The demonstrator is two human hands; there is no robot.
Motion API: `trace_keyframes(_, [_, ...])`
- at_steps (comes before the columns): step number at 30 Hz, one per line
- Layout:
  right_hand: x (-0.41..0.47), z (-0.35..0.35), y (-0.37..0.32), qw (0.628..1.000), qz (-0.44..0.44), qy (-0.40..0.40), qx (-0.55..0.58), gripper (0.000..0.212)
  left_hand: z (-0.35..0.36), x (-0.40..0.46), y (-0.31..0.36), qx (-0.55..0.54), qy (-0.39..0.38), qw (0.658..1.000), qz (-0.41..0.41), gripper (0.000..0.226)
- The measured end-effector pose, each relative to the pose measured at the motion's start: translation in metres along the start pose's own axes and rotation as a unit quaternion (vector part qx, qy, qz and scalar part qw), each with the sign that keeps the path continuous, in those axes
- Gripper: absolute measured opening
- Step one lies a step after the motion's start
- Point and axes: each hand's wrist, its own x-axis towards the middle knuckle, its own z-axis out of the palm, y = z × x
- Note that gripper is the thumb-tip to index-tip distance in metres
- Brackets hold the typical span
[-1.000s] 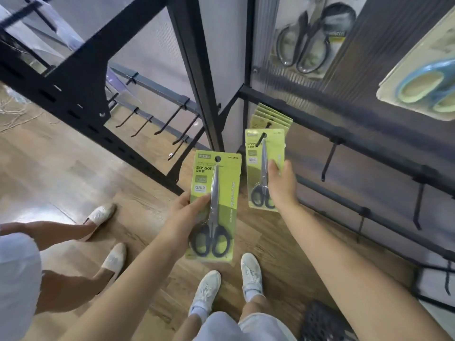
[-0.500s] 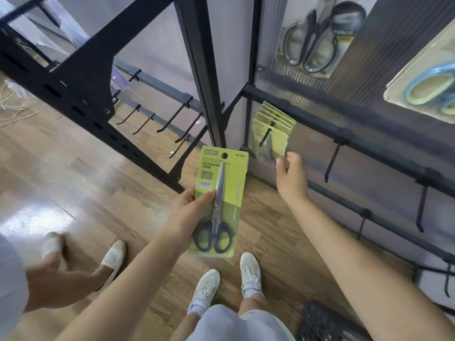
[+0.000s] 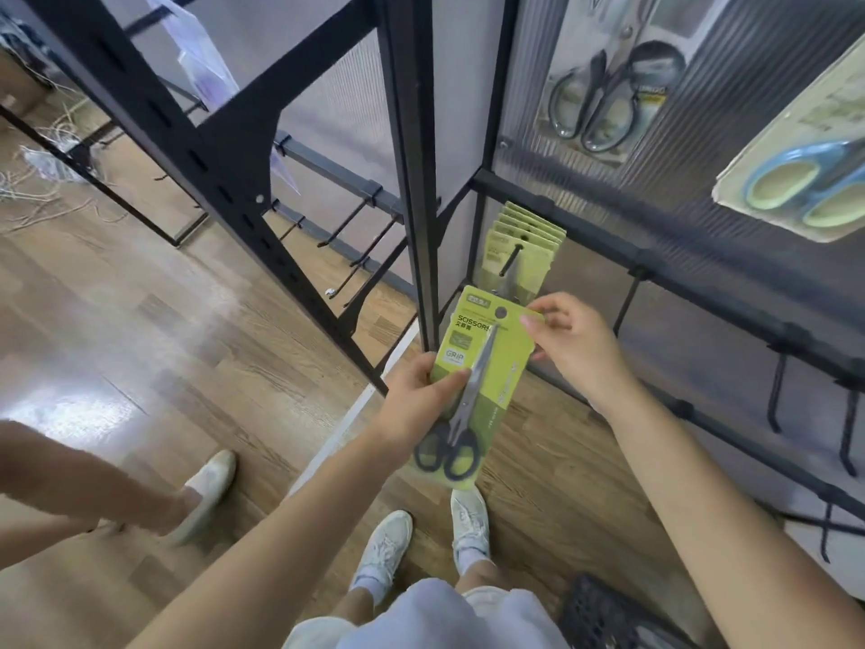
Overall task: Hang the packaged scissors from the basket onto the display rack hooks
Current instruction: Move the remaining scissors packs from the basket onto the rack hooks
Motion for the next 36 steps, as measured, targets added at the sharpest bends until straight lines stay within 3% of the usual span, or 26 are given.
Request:
trace_keyframes(6, [0.005,-0.003,0.001,0.999,-0.003,0.041,0.023,0.017,-0.012,0.002,-0.016,0.040,0.028,0.999,0.009,0.014])
trace_keyframes(14, [0.031,0.006,0.008,0.995,-0.029,0.073,-0.056,0.016,-0.016,0.049,-0.028,0.116,0.101,0.988,0.031,0.015])
trace_keyframes(19, [0.049,0.015,0.017,0.990,-0.034,0.116,-0.075,0.002,-0.015,0.081,-0.026,0.124,0.129,0.983,0.041,0.019])
trace_keyframes(28, [0.061,0.017,0.030,0.962,-0.120,0.170,-0.175,0.010,0.001,0.118,-0.035,0.139,0.144,0.979,0.041,0.021])
trace_keyframes(36, [0.072,0.013,0.034,0.953,-0.123,0.192,-0.198,0.022,0.024,0.152,-0.026,0.148,0.113,0.982,0.033,0.025])
